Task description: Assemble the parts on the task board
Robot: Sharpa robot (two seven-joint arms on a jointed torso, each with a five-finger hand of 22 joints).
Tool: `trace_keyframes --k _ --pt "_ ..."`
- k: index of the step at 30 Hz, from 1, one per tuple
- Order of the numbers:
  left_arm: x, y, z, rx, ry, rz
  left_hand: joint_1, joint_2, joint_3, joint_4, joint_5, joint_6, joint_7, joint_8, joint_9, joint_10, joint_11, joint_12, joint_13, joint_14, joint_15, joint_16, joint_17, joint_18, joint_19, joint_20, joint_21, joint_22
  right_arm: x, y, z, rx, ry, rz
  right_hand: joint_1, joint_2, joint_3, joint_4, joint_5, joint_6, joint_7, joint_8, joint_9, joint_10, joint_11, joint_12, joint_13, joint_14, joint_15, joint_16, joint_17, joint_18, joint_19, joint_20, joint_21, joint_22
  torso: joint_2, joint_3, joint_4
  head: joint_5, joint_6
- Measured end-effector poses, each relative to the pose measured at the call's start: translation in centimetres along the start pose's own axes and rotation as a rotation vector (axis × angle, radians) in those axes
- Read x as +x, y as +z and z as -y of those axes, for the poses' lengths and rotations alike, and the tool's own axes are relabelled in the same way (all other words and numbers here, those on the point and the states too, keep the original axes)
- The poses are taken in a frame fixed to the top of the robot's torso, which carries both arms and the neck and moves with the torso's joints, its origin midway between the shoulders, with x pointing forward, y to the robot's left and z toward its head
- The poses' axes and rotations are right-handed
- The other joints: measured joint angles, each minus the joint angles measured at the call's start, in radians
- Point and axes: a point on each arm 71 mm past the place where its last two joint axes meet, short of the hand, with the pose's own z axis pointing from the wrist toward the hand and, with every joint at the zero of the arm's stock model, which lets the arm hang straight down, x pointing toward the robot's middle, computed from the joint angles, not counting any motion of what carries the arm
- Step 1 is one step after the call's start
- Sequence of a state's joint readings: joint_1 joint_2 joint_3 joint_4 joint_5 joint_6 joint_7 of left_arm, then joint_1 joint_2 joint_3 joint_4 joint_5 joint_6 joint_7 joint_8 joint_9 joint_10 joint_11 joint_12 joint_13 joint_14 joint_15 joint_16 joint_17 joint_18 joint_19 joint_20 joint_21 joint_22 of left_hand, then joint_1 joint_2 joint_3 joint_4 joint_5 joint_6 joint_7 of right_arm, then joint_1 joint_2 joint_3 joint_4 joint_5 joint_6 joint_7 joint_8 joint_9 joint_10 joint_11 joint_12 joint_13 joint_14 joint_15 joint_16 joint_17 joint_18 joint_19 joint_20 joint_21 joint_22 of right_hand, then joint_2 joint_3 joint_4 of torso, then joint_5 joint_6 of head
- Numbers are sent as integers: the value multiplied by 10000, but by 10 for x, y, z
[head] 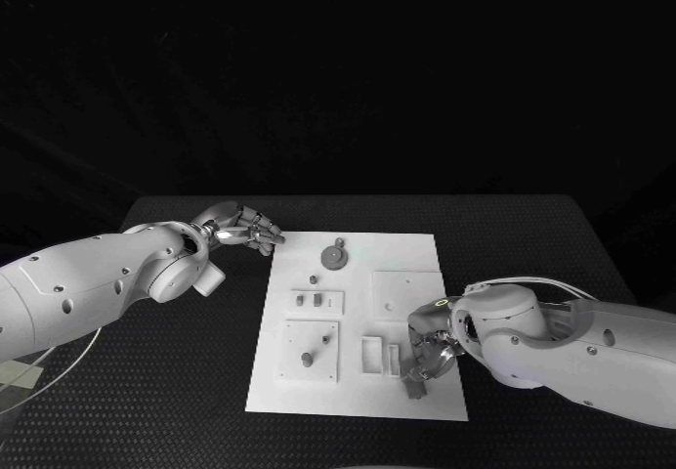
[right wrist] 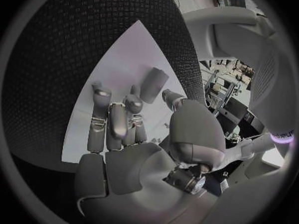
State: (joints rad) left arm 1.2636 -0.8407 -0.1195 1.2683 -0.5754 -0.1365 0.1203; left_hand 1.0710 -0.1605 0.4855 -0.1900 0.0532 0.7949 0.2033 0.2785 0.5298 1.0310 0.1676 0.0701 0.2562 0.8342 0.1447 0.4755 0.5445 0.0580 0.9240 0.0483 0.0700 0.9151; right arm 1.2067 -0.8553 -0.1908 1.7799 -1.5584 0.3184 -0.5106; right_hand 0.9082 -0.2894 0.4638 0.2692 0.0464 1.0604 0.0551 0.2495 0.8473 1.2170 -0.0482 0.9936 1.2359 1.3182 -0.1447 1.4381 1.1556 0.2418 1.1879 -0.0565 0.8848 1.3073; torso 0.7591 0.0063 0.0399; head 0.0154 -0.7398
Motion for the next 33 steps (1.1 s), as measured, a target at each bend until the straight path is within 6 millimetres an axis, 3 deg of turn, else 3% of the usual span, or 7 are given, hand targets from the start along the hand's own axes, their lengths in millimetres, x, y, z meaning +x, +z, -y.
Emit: trace_keyframes --k 5,8,12,21,29,33 --pt "0 0 0 -10 -1 -6 0 0 1 54 0 0 0 0 0 0 0 0 0 0 0 0 0 41 0 0 0 0 1 1 -1 11 -109 -86 3 3 0 0 0 2 -2 -39 0 0 0 0 0 -40 -32 0 -10 -1 -1 1 0 0 0 0 2 -5 -7" --pt "0 0 0 -15 -2 -13 0 0 0 55 0 0 0 0 1 0 0 0 1 0 0 0 0 107 0 0 0 0 1 2 -2 6 -191 -117 163 145 38 -47 0 5 -5 -39 0 1 0 0 12 -44 -29 0 -10 0 -1 1 0 0 0 1 2 -8 -14" --pt "0 0 -1 -28 -3 -19 0 0 1 55 0 0 0 0 1 0 0 0 1 0 0 0 10 111 0 0 0 0 3 4 -5 -24 -335 -199 654 410 -158 -549 0 16 -15 -79 24 -35 36 0 22 -54 -20 0 -26 2 -34 34 0 0 1 7 2 -10 -20" --pt "0 0 -1 -48 -6 -41 0 0 1 55 0 0 0 0 1 0 0 0 1 -1 0 0 10 110 0 0 0 1 7 8 -6 15 -530 -256 719 424 -261 -683 0 -20 20 -143 34 -56 56 -40 21 -151 -28 -62 -124 13 -69 69 0 0 1 7 2 -30 -27" --pt "0 -1 -1 -63 -8 -54 -34 34 0 55 0 0 0 0 2 0 0 0 -7 0 0 0 19 107 0 0 0 1 6 7 -6 63 -639 -33 1187 654 -490 -1504 -2 -117 117 -293 -9 -126 126 -40 20 -237 52 -96 -169 18 -108 108 -43 0 1 7 4 -47 -27" --pt "0 -1 -1 -68 -8 -59 -34 34 0 54 0 0 0 0 2 0 0 0 -6 0 0 0 19 105 0 0 0 1 5 6 -5 74 -640 119 1371 987 -597 -2041 -40 -134 135 -343 -66 -144 144 -40 7 -255 71 -96 -158 17 -143 144 -42 0 0 7 6 -49 -26"
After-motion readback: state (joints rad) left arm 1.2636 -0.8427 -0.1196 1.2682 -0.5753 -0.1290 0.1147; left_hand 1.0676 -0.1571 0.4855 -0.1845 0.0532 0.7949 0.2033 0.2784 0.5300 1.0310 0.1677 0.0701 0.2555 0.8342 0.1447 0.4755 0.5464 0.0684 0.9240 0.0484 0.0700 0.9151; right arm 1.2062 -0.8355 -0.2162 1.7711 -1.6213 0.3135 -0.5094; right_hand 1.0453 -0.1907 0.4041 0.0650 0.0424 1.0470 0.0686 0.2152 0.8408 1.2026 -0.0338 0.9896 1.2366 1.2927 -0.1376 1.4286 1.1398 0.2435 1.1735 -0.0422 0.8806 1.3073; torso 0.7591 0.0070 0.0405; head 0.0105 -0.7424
